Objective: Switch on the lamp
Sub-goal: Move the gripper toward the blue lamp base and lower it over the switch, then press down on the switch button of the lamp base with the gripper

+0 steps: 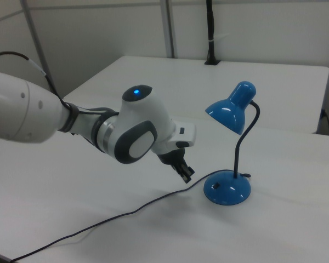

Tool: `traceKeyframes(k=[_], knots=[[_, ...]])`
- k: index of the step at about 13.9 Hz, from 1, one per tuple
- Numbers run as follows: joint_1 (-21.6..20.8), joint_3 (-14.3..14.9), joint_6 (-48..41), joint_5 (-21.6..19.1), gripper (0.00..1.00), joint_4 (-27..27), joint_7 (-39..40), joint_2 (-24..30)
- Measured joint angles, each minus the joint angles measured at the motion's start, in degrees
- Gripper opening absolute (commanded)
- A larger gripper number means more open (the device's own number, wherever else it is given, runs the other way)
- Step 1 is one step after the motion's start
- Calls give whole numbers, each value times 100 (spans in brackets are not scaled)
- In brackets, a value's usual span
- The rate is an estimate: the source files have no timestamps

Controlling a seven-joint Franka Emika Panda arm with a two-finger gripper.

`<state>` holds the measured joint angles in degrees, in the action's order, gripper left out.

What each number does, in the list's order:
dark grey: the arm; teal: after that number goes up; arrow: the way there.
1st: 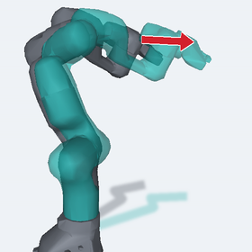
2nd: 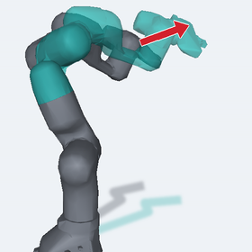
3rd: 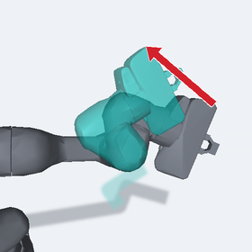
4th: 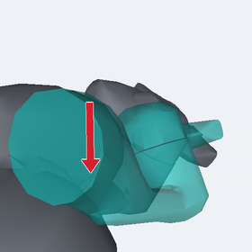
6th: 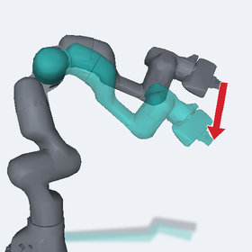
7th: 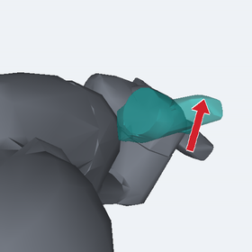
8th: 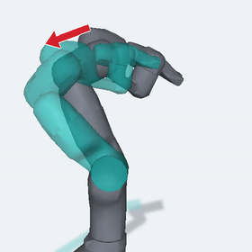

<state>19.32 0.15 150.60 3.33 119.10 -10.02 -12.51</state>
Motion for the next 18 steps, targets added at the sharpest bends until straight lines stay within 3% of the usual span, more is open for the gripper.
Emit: traceKeyframes(k=[5,9,18], knots=[[135,4,787,190,0,-64,-5,-213],[258,27,1017,396,0,-191,-8,-429],[296,173,1226,445,0,-504,-8,-808]])
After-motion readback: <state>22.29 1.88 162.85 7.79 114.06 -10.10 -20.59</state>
